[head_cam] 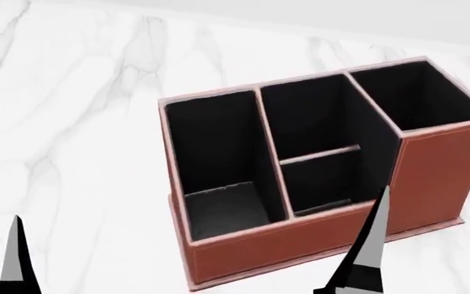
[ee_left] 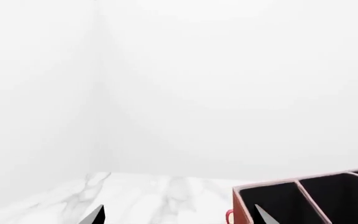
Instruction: Pick up the book and place it in the left compartment of the caddy.
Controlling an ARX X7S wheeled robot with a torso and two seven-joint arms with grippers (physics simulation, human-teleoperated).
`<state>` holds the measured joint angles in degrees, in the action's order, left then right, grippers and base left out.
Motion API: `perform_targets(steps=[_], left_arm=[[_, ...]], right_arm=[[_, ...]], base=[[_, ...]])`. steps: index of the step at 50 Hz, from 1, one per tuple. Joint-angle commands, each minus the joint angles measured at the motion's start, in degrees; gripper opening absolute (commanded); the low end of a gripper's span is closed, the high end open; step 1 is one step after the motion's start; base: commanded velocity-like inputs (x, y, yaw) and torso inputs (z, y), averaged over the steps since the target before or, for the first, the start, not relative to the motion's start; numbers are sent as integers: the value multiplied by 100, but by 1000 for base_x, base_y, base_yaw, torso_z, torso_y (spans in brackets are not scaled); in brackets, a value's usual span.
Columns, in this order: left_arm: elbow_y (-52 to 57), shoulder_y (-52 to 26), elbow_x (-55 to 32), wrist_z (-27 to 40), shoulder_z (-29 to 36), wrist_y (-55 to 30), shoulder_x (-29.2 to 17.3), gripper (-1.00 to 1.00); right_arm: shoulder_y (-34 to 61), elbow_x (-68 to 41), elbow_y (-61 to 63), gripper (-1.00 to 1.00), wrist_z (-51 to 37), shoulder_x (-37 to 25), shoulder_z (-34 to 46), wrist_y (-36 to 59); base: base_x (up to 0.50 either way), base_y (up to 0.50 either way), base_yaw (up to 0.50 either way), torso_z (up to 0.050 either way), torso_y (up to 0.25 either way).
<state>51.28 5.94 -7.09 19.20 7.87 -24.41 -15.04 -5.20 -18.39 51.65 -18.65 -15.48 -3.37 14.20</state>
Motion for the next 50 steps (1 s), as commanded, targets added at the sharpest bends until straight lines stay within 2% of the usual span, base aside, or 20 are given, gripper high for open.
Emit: perform_targets(steps=[1, 18, 35, 50], left_arm=[[-201, -90, 70, -60, -57, 182, 76, 100], [-191, -81, 19, 32, -20, 204, 2, 100], [-193, -105, -23, 112, 28, 198, -61, 100], [-183, -122, -67, 173, 57, 192, -115, 100]], right_arm=[[58, 14, -125, 100, 141, 73, -96, -73], [78, -52, -160, 100, 70, 39, -70, -74], [98, -402, -196, 100, 61, 41, -123, -111], [110, -351, -214, 100, 19, -26, -53, -115]], base=[[0, 0, 500, 0, 0], [0, 0, 480, 0, 0], [-3, 7, 17, 0, 0], [177, -445, 0, 0, 0]])
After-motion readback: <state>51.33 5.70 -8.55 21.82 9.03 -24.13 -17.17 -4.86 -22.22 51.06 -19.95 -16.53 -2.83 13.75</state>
